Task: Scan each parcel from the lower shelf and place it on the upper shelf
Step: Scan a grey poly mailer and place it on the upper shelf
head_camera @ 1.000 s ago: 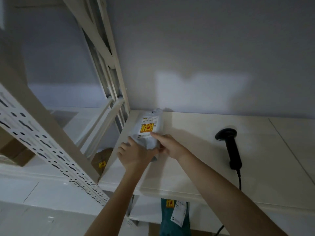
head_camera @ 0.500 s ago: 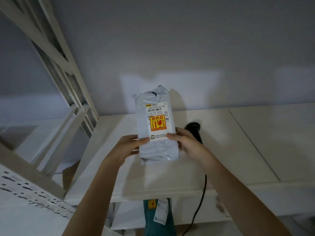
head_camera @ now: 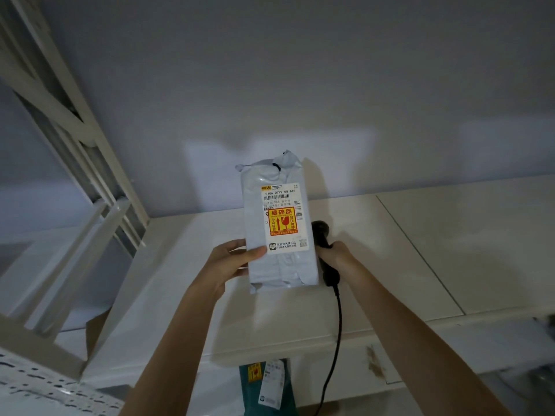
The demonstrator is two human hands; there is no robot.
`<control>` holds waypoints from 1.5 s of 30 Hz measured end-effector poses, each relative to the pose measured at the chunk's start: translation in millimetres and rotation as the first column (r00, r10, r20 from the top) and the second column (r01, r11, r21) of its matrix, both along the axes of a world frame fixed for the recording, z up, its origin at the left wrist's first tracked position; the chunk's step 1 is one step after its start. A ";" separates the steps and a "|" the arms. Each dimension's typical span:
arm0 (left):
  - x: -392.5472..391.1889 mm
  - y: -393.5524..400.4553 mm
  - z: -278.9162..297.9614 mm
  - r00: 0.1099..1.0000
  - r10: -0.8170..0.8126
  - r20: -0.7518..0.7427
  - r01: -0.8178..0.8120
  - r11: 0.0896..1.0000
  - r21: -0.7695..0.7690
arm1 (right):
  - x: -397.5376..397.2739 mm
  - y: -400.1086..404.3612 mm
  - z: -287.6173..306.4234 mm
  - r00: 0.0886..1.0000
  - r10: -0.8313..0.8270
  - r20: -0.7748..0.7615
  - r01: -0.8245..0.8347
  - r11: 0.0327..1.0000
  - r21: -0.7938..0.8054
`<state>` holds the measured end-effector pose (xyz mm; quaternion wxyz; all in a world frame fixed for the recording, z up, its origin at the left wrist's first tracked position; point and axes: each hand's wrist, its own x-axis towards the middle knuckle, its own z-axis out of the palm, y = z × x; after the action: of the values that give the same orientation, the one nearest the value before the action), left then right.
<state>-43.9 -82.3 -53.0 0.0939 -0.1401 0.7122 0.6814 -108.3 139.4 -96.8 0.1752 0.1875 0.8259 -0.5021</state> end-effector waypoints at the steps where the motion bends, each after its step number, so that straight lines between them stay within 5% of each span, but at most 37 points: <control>1: 0.1 0.4 0.2 1.000 -0.002 0.002 0.002 1.000 -0.004 | -1.1 0.5 0.9 0.999 -0.015 0.038 0.018 0.996 -0.083; 6: -2.0 -3.2 -1.2 1.000 -0.001 0.003 0.001 1.000 -0.024 | 8.3 8.7 4.8 0.993 -0.110 0.049 0.120 0.928 -0.352; 14: -17.8 2.9 -7.5 0.998 0.059 0.005 -0.058 0.998 -0.005 | 56.8 29.9 63.3 0.947 -0.221 -0.233 0.069 0.849 -0.523; 20: -27.2 24.4 -16.1 0.995 0.095 0.027 -0.096 0.995 0.028 | 92.5 10.4 98.5 0.912 -0.111 -0.396 -0.053 0.924 -0.379; 38: -22.6 43.3 -17.0 0.996 0.083 0.028 -0.084 0.996 0.033 | 102.9 -1.4 96.4 0.927 -0.067 -0.369 -0.055 0.949 -0.311; 45: -15.1 35.4 -11.4 0.989 0.148 0.023 -0.150 0.984 0.097 | 76.6 14.5 100.8 0.888 -0.232 -0.396 0.103 0.941 -0.322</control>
<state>-59.0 -46.9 -64.4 0.0550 -0.1934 0.6644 0.7198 -31.7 153.8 4.0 -0.0291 0.1160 0.7412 -0.6606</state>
